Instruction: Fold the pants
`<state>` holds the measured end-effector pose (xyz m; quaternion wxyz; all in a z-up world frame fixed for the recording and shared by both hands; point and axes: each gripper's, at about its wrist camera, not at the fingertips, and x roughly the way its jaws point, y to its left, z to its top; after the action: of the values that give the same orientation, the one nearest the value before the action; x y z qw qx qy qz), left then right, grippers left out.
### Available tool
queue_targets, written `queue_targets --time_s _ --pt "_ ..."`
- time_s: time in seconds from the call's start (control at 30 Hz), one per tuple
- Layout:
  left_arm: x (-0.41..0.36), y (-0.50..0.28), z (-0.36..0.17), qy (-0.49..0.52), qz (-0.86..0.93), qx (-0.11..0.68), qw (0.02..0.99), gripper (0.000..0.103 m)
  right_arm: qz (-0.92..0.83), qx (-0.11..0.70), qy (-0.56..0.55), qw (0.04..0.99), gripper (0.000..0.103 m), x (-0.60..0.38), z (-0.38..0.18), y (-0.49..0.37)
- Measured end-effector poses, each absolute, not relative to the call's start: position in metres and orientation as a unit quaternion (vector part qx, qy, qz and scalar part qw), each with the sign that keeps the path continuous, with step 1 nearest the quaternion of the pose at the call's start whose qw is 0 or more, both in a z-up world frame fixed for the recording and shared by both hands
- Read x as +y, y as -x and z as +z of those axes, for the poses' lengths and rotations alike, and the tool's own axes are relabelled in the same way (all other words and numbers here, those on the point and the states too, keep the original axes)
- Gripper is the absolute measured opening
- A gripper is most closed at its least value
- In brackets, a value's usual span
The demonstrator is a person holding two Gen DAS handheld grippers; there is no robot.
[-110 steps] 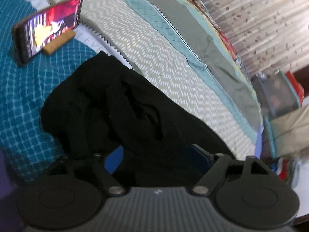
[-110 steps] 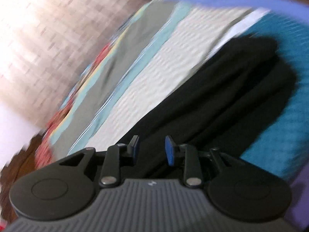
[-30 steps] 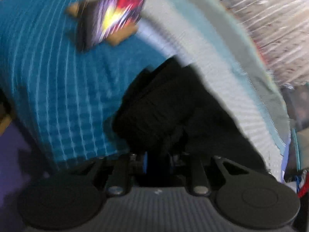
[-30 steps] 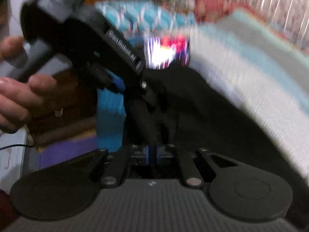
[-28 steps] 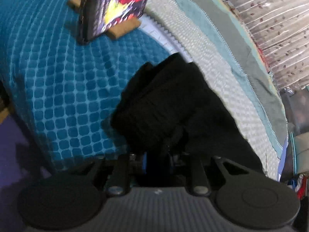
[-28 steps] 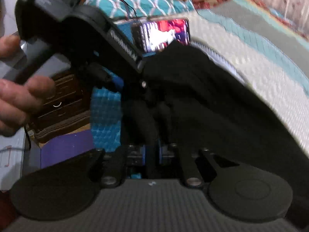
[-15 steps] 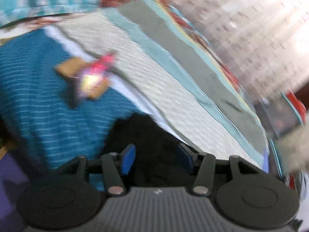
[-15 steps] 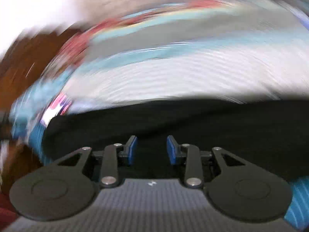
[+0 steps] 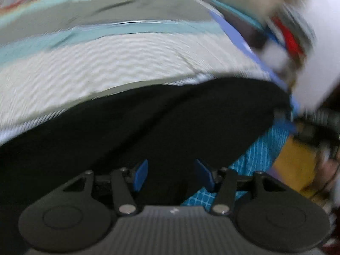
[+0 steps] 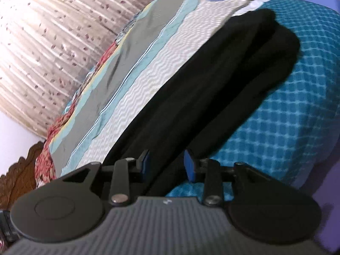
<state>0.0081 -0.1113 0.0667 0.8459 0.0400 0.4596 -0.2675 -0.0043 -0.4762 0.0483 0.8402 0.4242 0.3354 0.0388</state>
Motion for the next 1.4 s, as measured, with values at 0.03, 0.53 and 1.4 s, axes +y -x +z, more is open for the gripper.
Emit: queue_targets --time_s 0.03,0.53,1.4 --pt "-0.129 -0.006 0.063 -0.079 -0.272 0.454 0.845 0.052 0.034 0.331 -0.431 0.839 0.038 -0.480 0.047 0.005" --pt "-0.194 0.013 0.015 -0.258 -0.281 0.428 0.819 0.032 -0.070 0.281 -0.471 0.833 0.038 -0.552 0.037 -0.009" --pt "-0.174 0.018 0.051 -0.182 -0.340 0.441 0.810 0.013 -0.083 0.225 -0.512 0.825 0.006 -0.593 0.038 0.058"
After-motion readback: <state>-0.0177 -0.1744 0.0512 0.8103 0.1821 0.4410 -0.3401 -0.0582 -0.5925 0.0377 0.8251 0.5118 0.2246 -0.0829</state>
